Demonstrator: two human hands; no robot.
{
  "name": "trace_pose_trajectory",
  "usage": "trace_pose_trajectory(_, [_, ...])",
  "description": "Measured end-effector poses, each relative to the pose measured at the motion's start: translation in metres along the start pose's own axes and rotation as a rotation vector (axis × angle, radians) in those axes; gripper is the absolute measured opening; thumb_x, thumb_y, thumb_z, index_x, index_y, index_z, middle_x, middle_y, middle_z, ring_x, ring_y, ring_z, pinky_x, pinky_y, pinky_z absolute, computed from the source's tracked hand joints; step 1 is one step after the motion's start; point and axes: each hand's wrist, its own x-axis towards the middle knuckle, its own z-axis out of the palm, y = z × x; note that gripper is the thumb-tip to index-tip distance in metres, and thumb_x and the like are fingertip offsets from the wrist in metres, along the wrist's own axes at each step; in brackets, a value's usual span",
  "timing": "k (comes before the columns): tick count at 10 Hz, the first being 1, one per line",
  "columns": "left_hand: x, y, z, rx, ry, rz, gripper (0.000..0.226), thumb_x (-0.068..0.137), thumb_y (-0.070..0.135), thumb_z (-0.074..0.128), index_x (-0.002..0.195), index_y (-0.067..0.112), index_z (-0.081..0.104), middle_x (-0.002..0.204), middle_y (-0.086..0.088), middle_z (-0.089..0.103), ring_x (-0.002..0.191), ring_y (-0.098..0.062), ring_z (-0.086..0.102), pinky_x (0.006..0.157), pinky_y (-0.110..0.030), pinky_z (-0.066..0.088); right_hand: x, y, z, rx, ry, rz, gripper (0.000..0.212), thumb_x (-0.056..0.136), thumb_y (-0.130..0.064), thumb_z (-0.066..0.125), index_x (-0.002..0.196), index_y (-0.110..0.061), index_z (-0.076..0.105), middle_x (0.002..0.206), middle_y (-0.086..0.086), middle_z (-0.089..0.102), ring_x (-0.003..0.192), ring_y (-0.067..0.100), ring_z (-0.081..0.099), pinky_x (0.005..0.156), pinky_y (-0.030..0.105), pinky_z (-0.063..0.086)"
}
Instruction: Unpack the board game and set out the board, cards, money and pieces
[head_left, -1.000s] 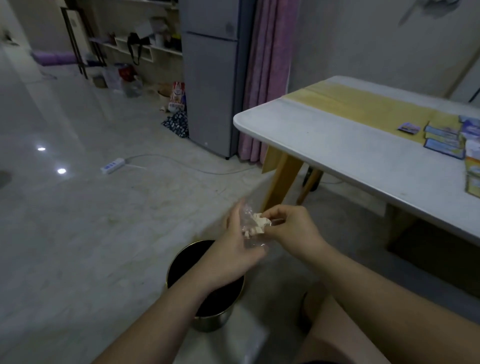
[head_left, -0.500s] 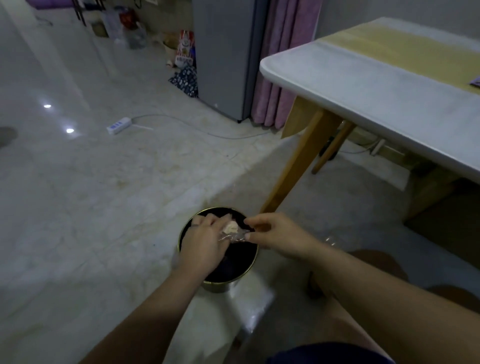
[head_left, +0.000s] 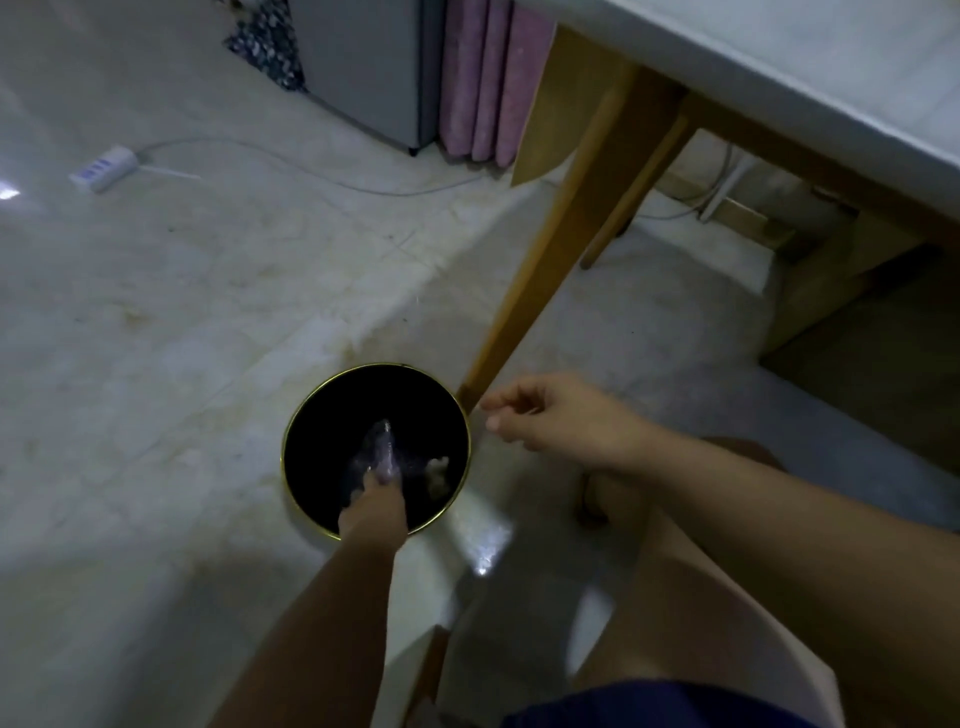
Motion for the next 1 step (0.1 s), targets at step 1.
trace_pose_trajectory(1, [-0.0019,0.0022,-0.0108,-0.002,0.012,0.026,0.045,0.093,0.019,0.049,0.137,0.018,0.041,0.138,-0.008,0.038,0.124,-0.028,0.045,0.097,-0.040,0.042,0.0048,-0.0042,-0.0008,0.047,0.019,0.002,0.028,0.090,-0.018,0.062,0.116,-0.011,0.063,0.085,-0.005,0.059,0.087,0.010,0.057,0.078,0.019,0.044])
